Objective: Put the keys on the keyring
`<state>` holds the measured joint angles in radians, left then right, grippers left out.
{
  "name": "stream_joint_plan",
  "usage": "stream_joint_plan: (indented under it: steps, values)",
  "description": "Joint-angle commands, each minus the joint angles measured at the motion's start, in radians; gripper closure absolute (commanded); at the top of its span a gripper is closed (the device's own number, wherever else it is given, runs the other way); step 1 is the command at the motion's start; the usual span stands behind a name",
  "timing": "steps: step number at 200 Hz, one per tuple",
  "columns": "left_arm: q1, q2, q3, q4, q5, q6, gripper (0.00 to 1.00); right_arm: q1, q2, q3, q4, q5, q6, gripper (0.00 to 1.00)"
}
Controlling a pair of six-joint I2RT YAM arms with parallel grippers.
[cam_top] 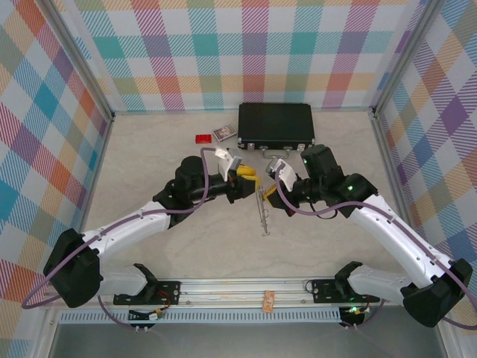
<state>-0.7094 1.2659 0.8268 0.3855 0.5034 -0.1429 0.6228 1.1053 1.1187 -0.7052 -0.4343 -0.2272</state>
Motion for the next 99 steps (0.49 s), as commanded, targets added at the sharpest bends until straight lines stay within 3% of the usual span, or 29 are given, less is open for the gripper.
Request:
stream_joint_plan:
  steps: [1,32,72,99]
  values:
    - [0.013,-0.058,-0.013,-0.005,0.05,0.016,0.58,0.0,-0.005,0.019,0.002,-0.019,-0.02,1.0]
    - [0.013,-0.031,0.054,-0.1,0.061,0.02,0.57,0.0,-0.019,0.004,0.014,-0.022,-0.022,1.0]
    - [0.013,0.06,0.114,-0.095,0.017,-0.001,0.56,0.0,-0.025,-0.004,0.015,-0.034,-0.02,1.0]
    - [0.013,0.14,0.186,-0.125,0.078,0.001,0.54,0.0,-0.021,-0.003,0.013,-0.025,-0.024,1.0]
